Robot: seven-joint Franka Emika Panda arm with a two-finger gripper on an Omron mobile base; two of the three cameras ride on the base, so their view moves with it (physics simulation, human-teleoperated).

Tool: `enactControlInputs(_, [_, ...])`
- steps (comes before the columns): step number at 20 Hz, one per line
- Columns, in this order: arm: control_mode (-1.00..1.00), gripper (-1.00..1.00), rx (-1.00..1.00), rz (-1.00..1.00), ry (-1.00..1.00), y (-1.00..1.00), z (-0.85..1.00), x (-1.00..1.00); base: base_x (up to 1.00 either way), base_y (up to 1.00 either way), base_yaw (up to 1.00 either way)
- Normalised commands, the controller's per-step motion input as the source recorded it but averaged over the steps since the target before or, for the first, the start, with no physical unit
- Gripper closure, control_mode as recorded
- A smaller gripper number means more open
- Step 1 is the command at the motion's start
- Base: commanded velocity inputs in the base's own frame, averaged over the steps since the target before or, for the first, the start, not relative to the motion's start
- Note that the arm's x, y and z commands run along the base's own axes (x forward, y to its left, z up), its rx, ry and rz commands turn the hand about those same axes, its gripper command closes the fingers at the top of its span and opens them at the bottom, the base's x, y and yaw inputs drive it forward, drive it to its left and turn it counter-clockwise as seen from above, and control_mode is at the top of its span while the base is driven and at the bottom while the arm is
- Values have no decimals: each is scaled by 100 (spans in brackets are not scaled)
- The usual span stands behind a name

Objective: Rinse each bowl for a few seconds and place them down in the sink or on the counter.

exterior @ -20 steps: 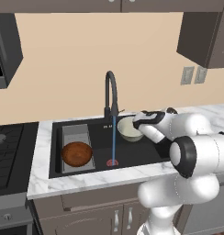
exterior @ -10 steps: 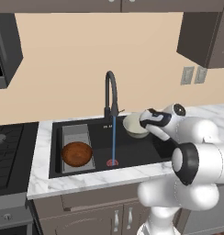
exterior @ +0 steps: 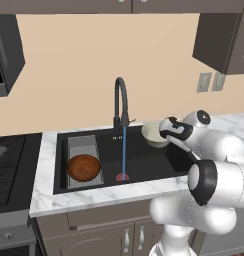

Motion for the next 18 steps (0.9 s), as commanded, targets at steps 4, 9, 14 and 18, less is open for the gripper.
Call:
enactControlInputs(4, [-100,100,2,-7,3,-32,17,-10,0,0,0])
enactControlInputs(9, [-100,100,4,-8,3,-38,12,-11,0,0,0])
enactControlInputs(14, [-100,100,5,-8,3,-41,10,-13,0,0,0])
enactControlInputs(18, [-100,100,6,-8,0,-44,5,-18,0,0,0])
